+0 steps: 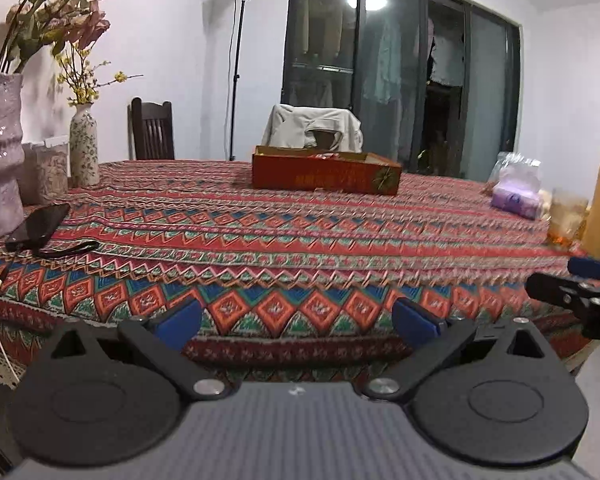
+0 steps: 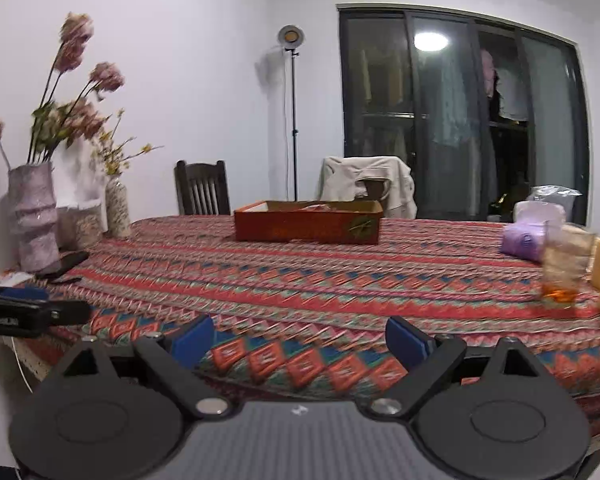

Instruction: Organize snacks

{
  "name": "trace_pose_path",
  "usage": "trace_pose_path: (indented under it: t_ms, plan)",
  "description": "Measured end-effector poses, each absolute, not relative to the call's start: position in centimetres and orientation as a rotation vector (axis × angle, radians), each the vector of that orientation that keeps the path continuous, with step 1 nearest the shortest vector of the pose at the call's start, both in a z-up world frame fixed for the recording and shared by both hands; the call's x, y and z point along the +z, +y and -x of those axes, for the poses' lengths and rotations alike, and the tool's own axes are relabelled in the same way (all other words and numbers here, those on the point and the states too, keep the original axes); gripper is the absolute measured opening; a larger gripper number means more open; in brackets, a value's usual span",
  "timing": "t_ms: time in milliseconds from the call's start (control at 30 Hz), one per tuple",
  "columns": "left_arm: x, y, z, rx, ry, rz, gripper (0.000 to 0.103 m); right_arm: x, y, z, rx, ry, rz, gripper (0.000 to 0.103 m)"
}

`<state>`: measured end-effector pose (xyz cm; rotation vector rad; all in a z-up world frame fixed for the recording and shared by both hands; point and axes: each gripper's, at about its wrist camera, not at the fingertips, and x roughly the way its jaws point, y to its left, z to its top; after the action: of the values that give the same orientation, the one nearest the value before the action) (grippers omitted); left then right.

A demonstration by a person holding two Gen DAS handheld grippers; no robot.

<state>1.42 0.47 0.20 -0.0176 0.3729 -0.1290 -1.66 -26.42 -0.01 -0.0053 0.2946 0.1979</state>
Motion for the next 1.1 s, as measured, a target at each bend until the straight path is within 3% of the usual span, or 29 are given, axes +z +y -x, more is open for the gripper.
trace_pose_path:
  t_ms: [667,1100]
  plan:
    - [0.6,0.2,-1.2,-0.084,0.354,0.033,0.103,-0.9,-24.7,0.7,0.219,0.291,-0.016,0.093]
    - [0.7,-0.1,-1.0,-0.09,0.343,0.017,0.103,-0.8,-24.9,1.1,0.223,0.272,-0.032,0.1]
